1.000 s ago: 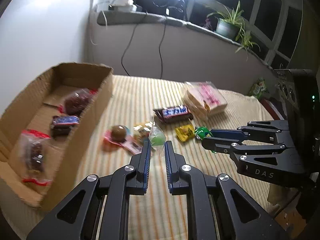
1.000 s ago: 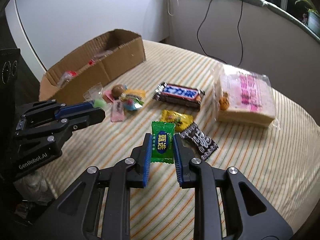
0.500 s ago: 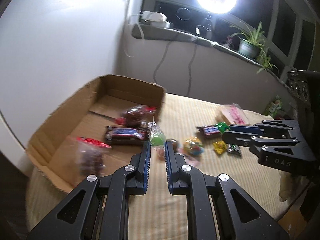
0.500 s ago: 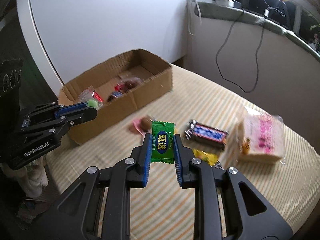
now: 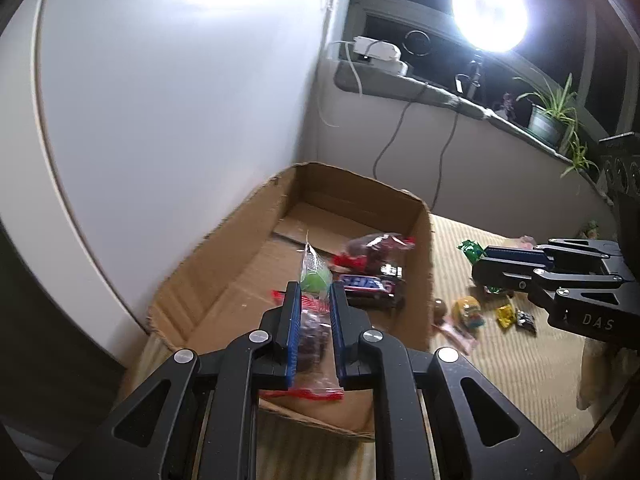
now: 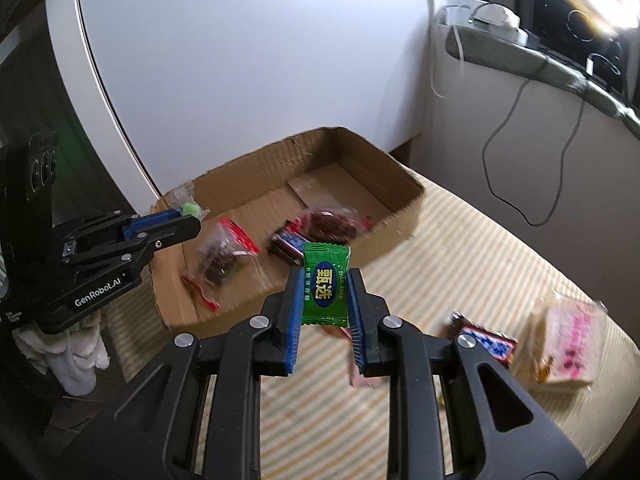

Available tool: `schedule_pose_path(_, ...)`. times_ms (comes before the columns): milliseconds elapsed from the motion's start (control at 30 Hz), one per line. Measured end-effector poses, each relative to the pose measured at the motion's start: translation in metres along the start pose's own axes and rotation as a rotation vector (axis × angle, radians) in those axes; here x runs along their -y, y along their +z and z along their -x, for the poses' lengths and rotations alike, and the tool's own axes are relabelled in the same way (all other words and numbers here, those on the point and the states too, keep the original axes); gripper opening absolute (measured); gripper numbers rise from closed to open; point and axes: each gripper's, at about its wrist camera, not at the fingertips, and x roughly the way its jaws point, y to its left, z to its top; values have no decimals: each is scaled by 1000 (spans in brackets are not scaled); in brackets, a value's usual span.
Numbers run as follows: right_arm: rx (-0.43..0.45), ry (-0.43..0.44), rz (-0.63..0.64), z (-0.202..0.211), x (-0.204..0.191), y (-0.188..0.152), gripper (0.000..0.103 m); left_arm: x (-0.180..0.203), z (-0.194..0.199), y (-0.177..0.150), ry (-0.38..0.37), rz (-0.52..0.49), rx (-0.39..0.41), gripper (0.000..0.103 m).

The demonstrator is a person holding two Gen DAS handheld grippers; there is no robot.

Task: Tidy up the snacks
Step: 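Carry both candies over the cardboard box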

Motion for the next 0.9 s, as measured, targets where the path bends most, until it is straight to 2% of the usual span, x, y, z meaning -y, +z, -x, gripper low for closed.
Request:
schedule_pose_path(267, -8, 44, 25, -25, -18, 19, 22, -17, -6, 2, 35, 12, -5, 13)
schedule_pose_path(767, -57, 92, 6, -69, -22, 24, 22, -19, -15, 4, 52, 13, -20, 13)
schedule_pose_path(867, -62, 100, 8, -70, -21, 25, 23, -20, -16, 5, 55, 14, -17, 14)
schedule_pose_path(900, -60, 96, 9, -70, -21, 25, 24, -20, -15, 5, 55, 15, -17, 18)
